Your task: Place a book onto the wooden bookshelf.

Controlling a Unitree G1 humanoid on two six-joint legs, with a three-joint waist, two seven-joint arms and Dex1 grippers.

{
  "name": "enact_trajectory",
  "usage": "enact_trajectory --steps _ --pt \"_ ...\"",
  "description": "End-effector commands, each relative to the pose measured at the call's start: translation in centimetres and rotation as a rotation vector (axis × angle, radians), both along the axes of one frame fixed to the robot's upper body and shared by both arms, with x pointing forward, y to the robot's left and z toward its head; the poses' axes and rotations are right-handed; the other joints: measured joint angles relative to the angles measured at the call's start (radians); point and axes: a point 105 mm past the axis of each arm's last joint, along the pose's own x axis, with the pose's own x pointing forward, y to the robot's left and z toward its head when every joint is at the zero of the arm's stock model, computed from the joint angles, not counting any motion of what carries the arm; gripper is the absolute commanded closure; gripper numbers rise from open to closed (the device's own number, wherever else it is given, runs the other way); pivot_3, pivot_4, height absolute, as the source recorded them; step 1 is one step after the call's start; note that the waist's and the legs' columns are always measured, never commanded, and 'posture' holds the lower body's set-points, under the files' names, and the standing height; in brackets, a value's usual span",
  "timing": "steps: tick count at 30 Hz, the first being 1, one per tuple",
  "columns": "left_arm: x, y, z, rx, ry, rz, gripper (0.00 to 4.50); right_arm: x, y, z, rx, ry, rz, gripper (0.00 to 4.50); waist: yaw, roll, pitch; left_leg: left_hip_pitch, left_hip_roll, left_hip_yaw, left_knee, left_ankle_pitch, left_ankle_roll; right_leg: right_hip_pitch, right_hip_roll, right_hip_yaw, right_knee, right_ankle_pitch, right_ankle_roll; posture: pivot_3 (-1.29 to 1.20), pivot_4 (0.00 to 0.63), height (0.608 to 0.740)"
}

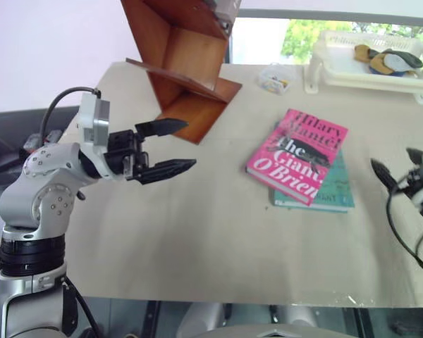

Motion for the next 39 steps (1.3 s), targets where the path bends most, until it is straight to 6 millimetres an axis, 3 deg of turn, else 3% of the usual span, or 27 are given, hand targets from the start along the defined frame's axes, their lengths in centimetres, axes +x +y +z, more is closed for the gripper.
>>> enact_trajectory --steps 1,4,7,15,17,23,27,39 --pt "-0.3 0.0 0.9 0.004 -0.054 -0.002 0.00 1.9 0.6 2.6 0.142 -0.072 -0.050 0.06 -0.002 0.000 0.000 0.000 0.000 0.000 0.000 0.000 0.000 0.000 0.000 0.000 0.000 0.000 0.000 0.00 0.150 0.740" --pt "-0.3 0.1 1.0 0.004 -0.057 0.001 0.00 4.5 2.3 3.3 0.326 -0.048 -0.027 0.06 -0.009 0.000 0.000 -0.001 0.000 -0.002 0.000 0.000 0.000 0.000 0.001 -0.001 -0.001 0.000 0.000 0.00 0.150 0.740" --pt "-0.3 0.2 1.0 0.004 -0.060 0.003 0.00 6.2 2.9 3.3 0.400 -0.021 -0.036 0.06 -0.015 0.000 0.000 -0.001 0.000 -0.001 0.000 0.000 0.000 0.000 0.001 -0.001 0.000 0.000 -0.001 0.00 0.150 0.740" --pt "-0.7 0.6 0.8 0.008 -0.071 0.031 0.00 10.0 3.3 0.5 0.447 0.093 -0.074 0.06 -0.020 0.000 0.000 -0.002 0.000 -0.002 -0.001 0.000 0.000 -0.001 0.001 -0.002 -0.001 0.000 -0.001 0.00 0.150 0.740" --pt "-0.8 0.7 0.8 0.009 -0.072 0.035 0.00 10.2 3.5 0.4 0.462 0.100 -0.061 0.06 -0.023 0.000 0.000 -0.002 0.000 -0.001 -0.001 0.000 0.000 -0.002 0.001 -0.002 -0.001 0.000 -0.001 0.00 0.150 0.740" --pt "-0.8 0.9 0.7 0.021 -0.078 0.057 0.00 10.0 7.1 -0.1 0.437 0.128 0.187 0.06 -0.041 0.000 0.000 -0.002 0.000 -0.001 0.000 0.000 0.000 -0.002 0.001 -0.001 0.000 0.000 -0.001 0.00 0.150 0.740" --pt "-0.8 1.0 0.7 0.023 -0.079 0.062 0.00 9.8 8.1 -0.5 0.436 0.162 0.272 0.06 -0.045 0.000 0.000 -0.002 0.000 -0.001 0.000 0.000 0.000 -0.002 0.001 -0.001 0.000 0.000 -0.001 0.00 0.150 0.740" --pt "-1.0 1.5 0.4 0.033 -0.084 0.087 0.00 8.8 9.8 -1.6 0.095 0.195 0.568 0.06 -0.044 0.000 0.000 -0.001 0.000 -0.001 0.000 0.000 0.000 -0.002 0.001 -0.002 0.000 0.000 -0.001 0.00 0.150 0.740"
